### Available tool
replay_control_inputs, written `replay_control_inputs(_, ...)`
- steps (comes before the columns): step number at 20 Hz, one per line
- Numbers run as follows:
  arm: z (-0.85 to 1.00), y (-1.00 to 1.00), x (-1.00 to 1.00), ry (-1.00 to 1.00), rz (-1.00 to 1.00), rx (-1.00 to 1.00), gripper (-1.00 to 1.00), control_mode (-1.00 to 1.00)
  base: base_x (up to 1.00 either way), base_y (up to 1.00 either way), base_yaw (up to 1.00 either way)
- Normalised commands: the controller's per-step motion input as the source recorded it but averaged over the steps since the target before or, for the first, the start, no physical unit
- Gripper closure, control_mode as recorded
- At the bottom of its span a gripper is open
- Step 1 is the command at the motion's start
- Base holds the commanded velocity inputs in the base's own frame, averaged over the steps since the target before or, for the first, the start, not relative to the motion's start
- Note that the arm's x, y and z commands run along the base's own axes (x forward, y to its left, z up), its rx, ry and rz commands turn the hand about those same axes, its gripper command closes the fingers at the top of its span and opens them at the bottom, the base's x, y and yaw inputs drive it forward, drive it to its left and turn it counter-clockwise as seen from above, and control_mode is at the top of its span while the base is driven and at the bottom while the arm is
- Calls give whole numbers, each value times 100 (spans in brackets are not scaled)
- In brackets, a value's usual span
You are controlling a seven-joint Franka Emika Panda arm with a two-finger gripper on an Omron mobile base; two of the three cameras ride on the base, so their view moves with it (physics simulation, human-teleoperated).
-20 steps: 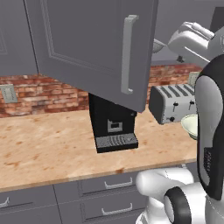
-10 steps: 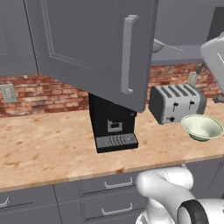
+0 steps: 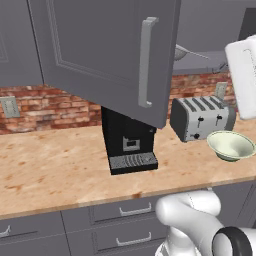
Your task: Open the cabinet and setup a tea strainer by placing it in the bowl upright.
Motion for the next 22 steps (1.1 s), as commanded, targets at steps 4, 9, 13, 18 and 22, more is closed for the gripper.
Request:
replay_control_inputs(4, 0, 24, 91, 14, 37, 24, -100, -100, 0, 0, 0)
replay_control_inputs(9, 0, 29, 72, 10, 44, 18, -100, -100, 0, 0, 0)
replay_control_inputs(13, 0, 48, 22, 2, 44, 3, -100, -100, 0, 0, 0)
replay_control_inputs(18, -7, 54, 6, 1, 41, 0, -100, -100, 0, 0, 0)
replay_control_inputs(22, -9, 45, 0, 1, 23, 0, -100, -100, 0, 0, 0)
